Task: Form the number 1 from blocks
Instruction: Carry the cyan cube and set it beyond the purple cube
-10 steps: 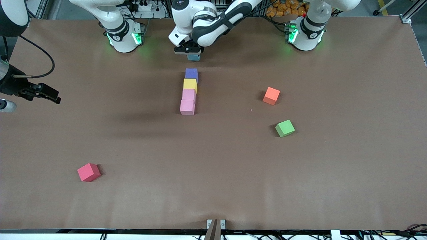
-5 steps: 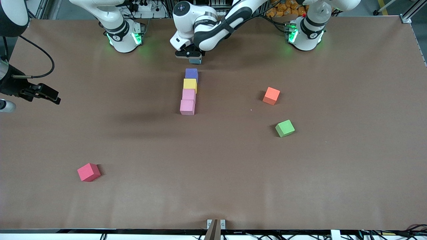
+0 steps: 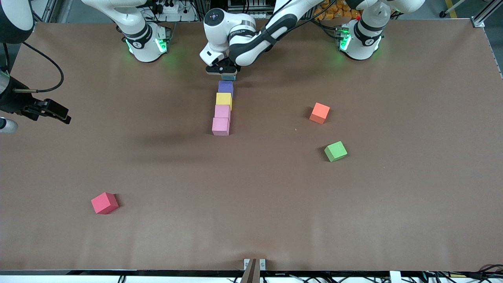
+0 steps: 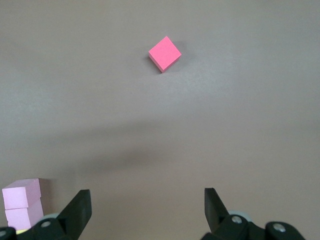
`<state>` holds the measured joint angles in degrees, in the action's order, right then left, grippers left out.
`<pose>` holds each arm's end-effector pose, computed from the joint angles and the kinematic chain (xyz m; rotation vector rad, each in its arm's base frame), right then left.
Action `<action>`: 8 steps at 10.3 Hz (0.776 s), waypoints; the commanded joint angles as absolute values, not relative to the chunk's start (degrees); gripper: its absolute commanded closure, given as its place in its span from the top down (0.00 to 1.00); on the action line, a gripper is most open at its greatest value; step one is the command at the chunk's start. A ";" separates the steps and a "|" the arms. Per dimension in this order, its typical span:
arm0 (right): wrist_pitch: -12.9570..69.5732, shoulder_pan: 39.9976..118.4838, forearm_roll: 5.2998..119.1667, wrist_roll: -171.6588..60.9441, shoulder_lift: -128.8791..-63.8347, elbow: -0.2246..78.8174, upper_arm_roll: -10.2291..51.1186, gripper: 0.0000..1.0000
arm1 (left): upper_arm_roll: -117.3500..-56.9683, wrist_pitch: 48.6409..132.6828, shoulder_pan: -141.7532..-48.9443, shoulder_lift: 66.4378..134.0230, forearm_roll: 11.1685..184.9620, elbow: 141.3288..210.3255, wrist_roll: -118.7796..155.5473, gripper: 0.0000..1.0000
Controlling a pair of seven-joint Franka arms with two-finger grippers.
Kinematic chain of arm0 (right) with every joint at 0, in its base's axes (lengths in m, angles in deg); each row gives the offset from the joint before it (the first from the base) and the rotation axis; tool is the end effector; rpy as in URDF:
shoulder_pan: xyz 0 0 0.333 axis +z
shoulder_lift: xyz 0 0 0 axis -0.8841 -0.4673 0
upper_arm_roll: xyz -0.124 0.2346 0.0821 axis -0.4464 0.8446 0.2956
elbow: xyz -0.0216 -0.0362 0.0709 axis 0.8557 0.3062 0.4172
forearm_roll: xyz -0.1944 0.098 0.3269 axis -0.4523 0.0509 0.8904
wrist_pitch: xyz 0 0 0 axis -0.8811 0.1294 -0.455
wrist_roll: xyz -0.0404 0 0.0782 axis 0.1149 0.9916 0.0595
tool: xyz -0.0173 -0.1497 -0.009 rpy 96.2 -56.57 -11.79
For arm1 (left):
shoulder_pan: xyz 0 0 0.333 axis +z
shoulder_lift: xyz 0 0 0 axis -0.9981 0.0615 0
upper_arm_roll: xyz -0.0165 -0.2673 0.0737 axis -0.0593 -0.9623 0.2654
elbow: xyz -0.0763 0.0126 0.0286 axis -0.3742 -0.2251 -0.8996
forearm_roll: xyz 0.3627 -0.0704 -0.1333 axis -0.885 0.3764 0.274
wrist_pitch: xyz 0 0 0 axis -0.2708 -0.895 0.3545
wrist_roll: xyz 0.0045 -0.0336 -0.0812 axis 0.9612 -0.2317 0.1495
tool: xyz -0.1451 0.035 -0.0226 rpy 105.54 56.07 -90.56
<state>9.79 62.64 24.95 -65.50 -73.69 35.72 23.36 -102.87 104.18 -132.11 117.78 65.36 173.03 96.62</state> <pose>0.5670 -0.0208 0.5012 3.1291 -0.1943 0.0215 0.1515 -0.6312 0.1429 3.1362 -0.0982 -0.1338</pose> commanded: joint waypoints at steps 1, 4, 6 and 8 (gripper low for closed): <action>10.42 61.53 25.65 -64.87 -73.59 35.99 24.14 1.00 | -100.23 104.28 -134.54 119.17 64.20 171.04 96.40 0.00; 10.68 61.53 25.74 -64.87 -73.60 35.99 24.14 1.00 | -99.51 104.28 -135.08 119.26 64.29 169.82 96.40 0.00; 10.69 61.53 25.74 -64.87 -73.60 35.90 24.14 1.00 | -99.16 104.28 -135.08 119.70 64.29 169.54 96.48 0.00; 10.69 61.53 25.65 -64.87 -73.60 35.90 24.14 1.00 | -99.16 104.28 -135.08 119.70 64.29 169.54 96.48 0.00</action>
